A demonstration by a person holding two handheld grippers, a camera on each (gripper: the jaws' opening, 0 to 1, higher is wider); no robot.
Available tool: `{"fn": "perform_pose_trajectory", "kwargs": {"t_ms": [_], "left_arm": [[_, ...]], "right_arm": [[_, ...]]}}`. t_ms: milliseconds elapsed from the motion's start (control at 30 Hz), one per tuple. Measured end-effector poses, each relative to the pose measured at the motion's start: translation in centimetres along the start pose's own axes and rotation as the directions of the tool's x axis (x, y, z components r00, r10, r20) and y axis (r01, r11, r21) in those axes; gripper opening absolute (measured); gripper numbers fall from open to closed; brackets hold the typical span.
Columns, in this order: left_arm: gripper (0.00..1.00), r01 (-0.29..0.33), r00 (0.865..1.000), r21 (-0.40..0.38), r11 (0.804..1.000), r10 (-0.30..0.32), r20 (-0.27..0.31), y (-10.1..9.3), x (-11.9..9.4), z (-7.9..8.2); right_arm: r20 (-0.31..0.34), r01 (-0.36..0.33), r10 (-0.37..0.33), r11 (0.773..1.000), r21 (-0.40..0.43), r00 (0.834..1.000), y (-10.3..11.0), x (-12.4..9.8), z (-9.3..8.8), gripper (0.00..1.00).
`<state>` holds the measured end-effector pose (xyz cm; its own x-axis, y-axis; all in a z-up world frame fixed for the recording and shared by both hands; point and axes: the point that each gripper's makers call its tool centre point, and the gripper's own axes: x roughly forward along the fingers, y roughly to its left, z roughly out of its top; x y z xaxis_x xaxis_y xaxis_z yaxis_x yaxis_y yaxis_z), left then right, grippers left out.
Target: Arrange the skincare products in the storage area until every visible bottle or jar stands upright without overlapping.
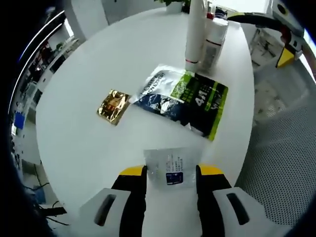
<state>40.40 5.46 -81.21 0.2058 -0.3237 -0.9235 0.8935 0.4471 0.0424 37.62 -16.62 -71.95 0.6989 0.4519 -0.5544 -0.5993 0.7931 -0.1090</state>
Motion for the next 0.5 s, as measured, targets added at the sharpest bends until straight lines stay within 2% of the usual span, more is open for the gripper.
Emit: {"fn": "perform_pose_trajectory", "kwargs": {"t_ms": [133, 267, 500], "left_arm": [[0.36, 0.026, 0.999, 0.07, 0.997, -0.024, -0.029, -0.3, -0.2, 0.1], [0.36, 0.057, 0.997, 0.162, 0.985, -0.047, -0.064, -0.7, -0.3, 0.4], [0.36, 0.096, 0.992, 0.235, 0.967, -0.073, -0.105, -1.4, 0.2, 0.9]], "right_arm": [[-0.005, 0.001, -0.001, 1.0, 0.001, 1.0, -0.1, -0.1, -0.2, 1.0], [-0.004, 0.0, 0.0, 1.0, 0.002, 1.0, -0.1, -0.1, -0.2, 1.0], [-0.003, 0.0, 0.0, 1.0, -0.004, 1.0, -0.1, -0.1, -0.1, 1.0]]}}
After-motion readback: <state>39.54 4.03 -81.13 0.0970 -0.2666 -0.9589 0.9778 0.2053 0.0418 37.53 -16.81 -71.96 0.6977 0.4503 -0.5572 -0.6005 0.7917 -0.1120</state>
